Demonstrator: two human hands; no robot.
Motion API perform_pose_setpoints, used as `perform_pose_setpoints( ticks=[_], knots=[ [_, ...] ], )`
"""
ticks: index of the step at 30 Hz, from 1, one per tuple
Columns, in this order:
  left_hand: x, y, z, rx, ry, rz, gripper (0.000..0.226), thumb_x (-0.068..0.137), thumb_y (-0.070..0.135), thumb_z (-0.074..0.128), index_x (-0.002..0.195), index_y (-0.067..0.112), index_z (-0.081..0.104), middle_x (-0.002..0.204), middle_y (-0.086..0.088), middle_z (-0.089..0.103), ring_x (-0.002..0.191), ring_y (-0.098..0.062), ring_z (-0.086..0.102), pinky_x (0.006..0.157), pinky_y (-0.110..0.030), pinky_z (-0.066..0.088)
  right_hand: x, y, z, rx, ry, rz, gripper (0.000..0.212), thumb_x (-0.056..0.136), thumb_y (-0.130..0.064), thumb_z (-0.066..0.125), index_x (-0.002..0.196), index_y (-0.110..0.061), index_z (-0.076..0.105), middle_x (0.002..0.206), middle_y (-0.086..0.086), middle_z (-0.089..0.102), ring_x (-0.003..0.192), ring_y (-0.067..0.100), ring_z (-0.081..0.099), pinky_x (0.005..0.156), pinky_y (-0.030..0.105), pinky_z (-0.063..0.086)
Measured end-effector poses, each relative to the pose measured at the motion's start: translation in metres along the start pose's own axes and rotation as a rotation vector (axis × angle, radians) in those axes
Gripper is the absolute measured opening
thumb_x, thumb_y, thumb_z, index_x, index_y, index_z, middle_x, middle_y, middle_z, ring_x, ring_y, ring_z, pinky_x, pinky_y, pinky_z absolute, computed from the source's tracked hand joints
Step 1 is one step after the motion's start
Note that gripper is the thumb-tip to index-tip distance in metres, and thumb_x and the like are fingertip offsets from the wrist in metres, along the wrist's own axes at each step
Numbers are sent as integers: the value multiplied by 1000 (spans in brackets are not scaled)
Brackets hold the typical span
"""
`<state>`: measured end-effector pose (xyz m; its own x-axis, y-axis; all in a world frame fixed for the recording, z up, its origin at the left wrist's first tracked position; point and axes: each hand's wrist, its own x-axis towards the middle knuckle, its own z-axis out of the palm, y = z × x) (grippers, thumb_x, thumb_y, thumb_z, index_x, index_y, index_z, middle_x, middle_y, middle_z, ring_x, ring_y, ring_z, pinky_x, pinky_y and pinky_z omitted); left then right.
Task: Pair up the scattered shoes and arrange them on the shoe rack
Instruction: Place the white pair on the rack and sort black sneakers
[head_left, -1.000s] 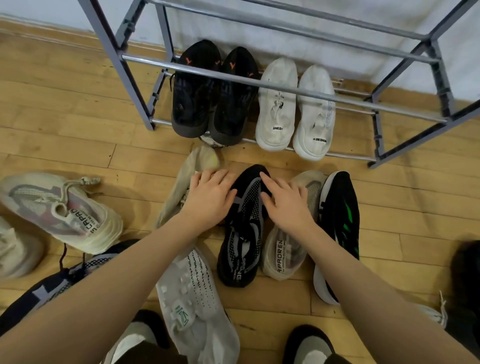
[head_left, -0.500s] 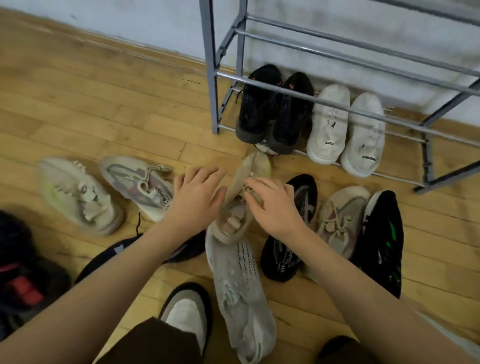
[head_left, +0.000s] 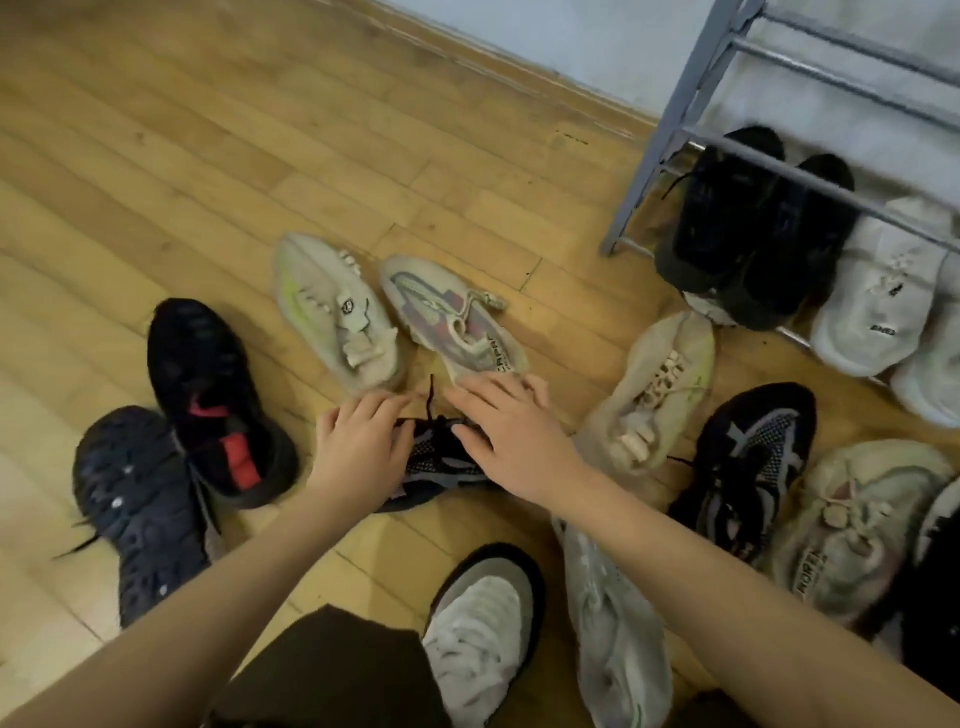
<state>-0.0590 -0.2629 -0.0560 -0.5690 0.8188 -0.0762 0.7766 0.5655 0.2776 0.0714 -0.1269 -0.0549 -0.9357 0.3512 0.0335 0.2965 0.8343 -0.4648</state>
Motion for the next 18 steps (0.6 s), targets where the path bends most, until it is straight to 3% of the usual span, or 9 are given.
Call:
perform_pose_setpoints(
  ticks=[5,10,15,18],
  knots=[
    [-15,-35,13,49,-136,-53,50,90,43,27,119,18,60,118,-1,63,107,-27,59,84,-44,41,17,-10,31,-244,-85,-77,46,92,-39,31,128,-23,55,131,-3,58,132,25,42,106,48,13],
    [-13,-44,21,-69,-129,-85,35,97,30,45,130,21,52,120,-1,59,110,-27,53,85,-41,33,22,-12,52,-405,-175,-62,54,93,-47,22,136,-26,47,129,-4,60,136,25,35,109,55,-1],
    [-1,-44,17,-258,-102,-232,33,95,23,49,126,16,54,110,-7,58,108,-27,50,93,-43,30,22,-12,54,-386,-69,-86,47,94,-43,28,130,-27,53,115,-9,67,133,22,41,109,55,2],
    [-4,-47,10,-281,22,-103,28,93,26,51,117,15,62,102,-5,60,100,-26,53,86,-41,32,18,-13,51,-321,57,-100,41,95,-40,34,128,-27,55,110,-9,68,126,21,49,109,53,11]
  ],
)
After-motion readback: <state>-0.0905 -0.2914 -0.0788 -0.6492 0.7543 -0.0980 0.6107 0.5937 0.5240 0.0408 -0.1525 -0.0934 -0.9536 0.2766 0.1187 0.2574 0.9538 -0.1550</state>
